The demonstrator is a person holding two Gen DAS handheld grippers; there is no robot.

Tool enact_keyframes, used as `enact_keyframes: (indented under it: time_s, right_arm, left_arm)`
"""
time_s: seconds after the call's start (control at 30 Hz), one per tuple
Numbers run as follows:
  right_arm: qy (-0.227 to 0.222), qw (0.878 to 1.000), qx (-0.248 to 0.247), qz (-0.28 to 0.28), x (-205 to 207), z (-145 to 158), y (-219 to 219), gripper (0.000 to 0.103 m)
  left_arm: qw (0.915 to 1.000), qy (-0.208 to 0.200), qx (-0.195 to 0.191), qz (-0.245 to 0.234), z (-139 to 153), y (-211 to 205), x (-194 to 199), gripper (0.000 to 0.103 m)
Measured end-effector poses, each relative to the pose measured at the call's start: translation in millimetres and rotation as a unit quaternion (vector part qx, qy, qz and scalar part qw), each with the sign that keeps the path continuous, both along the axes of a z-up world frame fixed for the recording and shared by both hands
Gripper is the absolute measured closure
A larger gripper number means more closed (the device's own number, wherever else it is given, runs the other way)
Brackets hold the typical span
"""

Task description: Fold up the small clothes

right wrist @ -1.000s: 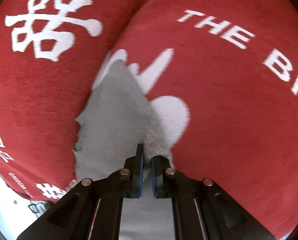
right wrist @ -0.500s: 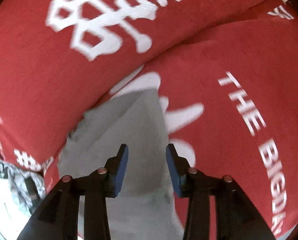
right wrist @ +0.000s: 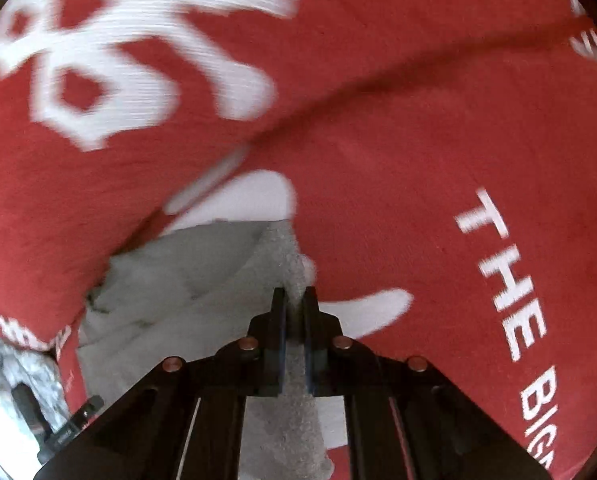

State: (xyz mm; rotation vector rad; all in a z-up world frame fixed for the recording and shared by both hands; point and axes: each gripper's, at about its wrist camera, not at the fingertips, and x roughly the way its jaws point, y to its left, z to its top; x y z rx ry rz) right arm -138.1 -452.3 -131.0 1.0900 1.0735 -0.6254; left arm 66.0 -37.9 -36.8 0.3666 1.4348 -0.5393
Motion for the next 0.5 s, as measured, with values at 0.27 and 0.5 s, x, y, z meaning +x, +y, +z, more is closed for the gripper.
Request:
enact_keyframes:
  time_s: [0.27,0.5]
  right_arm:
    - [0.023,0.999,-0.036,0.023,-8.1,35.6,19.8,0.092]
    - [-0.003,0.997,-0.002,0.076,-11.8,55.8,70.4,0.092]
  left_arm:
    - [0.9998,-0.017,0.01,0.007,15.0,10.9,7.5,0.002]
    - [0.999,-0.002,-0.02,-0.039,23.9,-9.8,-22.2,0.002]
